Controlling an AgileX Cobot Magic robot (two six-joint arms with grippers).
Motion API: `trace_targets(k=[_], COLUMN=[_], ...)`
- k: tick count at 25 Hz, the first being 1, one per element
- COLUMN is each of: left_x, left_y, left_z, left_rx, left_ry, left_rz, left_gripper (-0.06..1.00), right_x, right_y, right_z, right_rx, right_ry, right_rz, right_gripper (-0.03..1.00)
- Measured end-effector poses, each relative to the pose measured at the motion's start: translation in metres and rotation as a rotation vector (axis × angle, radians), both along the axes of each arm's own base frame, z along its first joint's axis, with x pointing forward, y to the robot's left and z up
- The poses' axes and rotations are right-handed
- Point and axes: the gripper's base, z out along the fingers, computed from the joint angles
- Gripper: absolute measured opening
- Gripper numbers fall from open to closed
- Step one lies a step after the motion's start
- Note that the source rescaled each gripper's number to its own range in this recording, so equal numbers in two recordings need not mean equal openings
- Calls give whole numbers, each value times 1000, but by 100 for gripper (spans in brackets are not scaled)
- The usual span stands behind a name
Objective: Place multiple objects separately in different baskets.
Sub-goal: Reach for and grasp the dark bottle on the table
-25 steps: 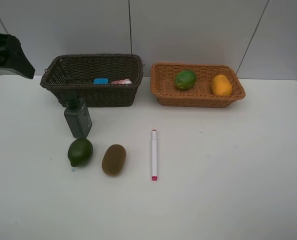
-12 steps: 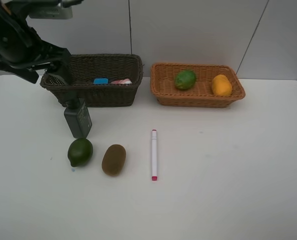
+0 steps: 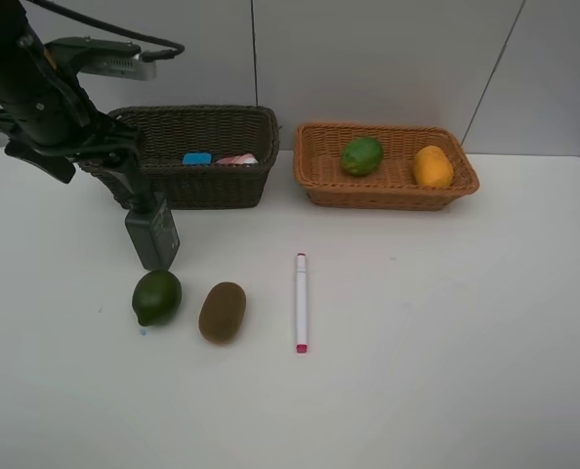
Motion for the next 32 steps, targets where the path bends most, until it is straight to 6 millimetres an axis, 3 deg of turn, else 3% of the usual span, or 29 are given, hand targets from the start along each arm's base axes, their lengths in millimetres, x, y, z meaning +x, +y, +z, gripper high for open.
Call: trace_targets(k=[7, 13, 25, 32], left_x=[8, 10, 22, 30], left_y=[-8, -20, -27, -38], left_z=[-18, -19, -65, -66], left_rx=[-33, -60, -32, -22], left_ry=[20, -21, 75, 99], left_rz=[-4, -35, -37, -60], left_gripper=[100, 100, 99, 99], right_x=[0, 0, 0, 0], right_y=[0, 0, 0, 0], right_z=[0, 0, 0, 0], right_rx=[0, 0, 0, 0], right_ry=[0, 0, 0, 0], right_rz=[0, 0, 0, 0], right_gripper=[98, 98, 98, 98])
